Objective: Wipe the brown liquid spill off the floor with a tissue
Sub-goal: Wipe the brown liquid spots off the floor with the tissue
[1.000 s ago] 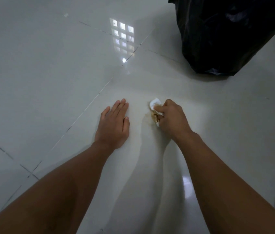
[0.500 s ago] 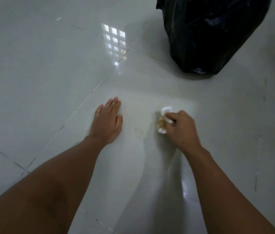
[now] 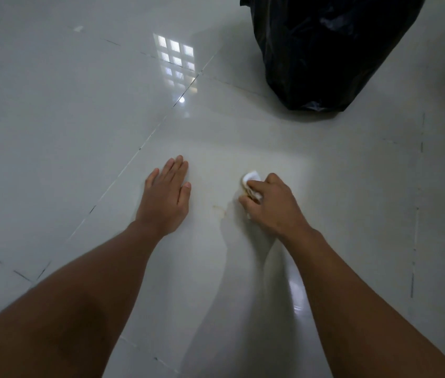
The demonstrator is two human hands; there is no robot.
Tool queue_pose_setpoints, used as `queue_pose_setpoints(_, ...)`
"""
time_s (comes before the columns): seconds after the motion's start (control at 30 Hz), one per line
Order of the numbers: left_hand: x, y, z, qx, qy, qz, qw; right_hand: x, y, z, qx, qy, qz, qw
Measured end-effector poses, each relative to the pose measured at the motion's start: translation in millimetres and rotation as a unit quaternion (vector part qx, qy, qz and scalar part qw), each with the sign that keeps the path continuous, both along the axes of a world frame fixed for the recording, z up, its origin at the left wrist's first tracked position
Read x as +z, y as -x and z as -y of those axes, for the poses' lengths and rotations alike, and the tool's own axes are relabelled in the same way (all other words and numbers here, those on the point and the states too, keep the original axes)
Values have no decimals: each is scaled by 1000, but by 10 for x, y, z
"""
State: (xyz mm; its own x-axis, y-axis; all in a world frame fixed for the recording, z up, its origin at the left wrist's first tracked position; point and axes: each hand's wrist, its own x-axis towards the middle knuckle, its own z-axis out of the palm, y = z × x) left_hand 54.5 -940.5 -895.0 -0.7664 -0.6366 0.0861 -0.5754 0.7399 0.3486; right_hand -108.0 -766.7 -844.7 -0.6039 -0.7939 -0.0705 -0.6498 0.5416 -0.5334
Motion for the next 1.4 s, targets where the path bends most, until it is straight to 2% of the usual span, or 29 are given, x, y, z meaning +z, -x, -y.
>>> queue_pose_setpoints(0.3, 30, -22, 13, -15, -14, 19, 1000, -58, -615, 182, 87, 13, -23, 996)
queue_pose_setpoints(0.53, 76, -18, 20, -15, -50, 11, 999, -27, -934, 38, 132, 18, 3, 991)
queue_pose_setpoints(0.7, 128, -10, 23, -15, -81, 21, 996, -14, -1081, -69, 223, 8, -3, 975)
queue_pose_setpoints(0.83, 173, 11, 13, -8, -96, 31, 995, -26, -1343, -68, 332, -5, 9, 943)
queue_pose_setpoints(0.97, 206, 11, 37, -14, -107, 47, 993, -31, -1399, -176, 352, -3, -9, 936)
queue_pose_setpoints(1.07, 229, 22, 38, -7, -112, 48, 992, -33, -1204, -292, 290, 10, -13, 957)
queue_pose_setpoints(1.2, 218, 47, 24, 0, -108, 50, 993, -95, -613, -557, 58, -7, -18, 998)
queue_pose_setpoints(1.3, 212, 64, 13, 3, -101, 46, 994, -110, -179, -875, -128, 5, -67, 990)
queue_pose_setpoints(1.4, 216, 69, -4, 8, -95, 43, 995, -81, -113, -1204, -285, -8, -64, 956)
